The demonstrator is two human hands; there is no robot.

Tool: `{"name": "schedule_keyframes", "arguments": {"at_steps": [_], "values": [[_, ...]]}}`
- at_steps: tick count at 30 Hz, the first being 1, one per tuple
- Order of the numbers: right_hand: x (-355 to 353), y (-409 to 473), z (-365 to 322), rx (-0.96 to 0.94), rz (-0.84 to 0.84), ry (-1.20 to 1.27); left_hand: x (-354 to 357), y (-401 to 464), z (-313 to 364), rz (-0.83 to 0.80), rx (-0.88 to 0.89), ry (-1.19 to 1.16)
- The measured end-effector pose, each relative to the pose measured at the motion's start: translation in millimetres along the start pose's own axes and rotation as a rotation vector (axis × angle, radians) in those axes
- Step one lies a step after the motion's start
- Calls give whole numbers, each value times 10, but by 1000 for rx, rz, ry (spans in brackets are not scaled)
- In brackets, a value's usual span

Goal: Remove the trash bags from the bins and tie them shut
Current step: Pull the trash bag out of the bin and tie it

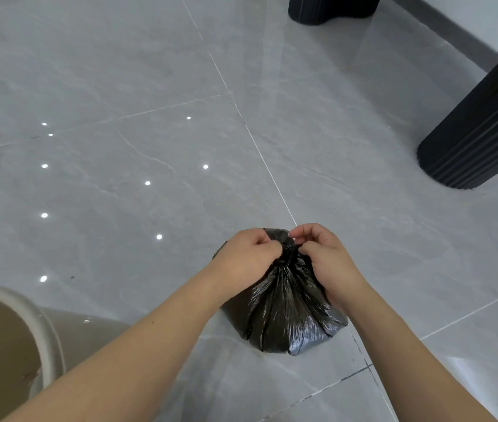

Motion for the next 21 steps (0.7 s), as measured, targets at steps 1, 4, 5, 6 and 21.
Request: {"name": "schedule_keyframes", "arguments": {"at_steps": [1, 4, 5, 6, 21], "values": [[2, 9, -1, -9, 4, -7, -11, -6, -8, 17, -18, -99], [-42, 46, -16, -35, 53, -70, -32, -18, -8, 53, -48, -263], [-63, 57, -21, -44, 67, -98, -42, -22, -18, 62, -58, -283], [-80, 67, -19, -51, 78, -123, -56, -15, -31, 73, -65, -297], [-215, -118, -310, -224, 238, -331, -434, -56, -262, 200, -228, 164]]}}
Point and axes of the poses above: each hand's wrist, its own y-axis towards the middle knuckle, its own x-axis out of the palm, z = x × y, the point moved 9 cm from there along y, towards the middle knuckle, and after that the axes turned 11 degrees about -z, right-handed, at the moved point
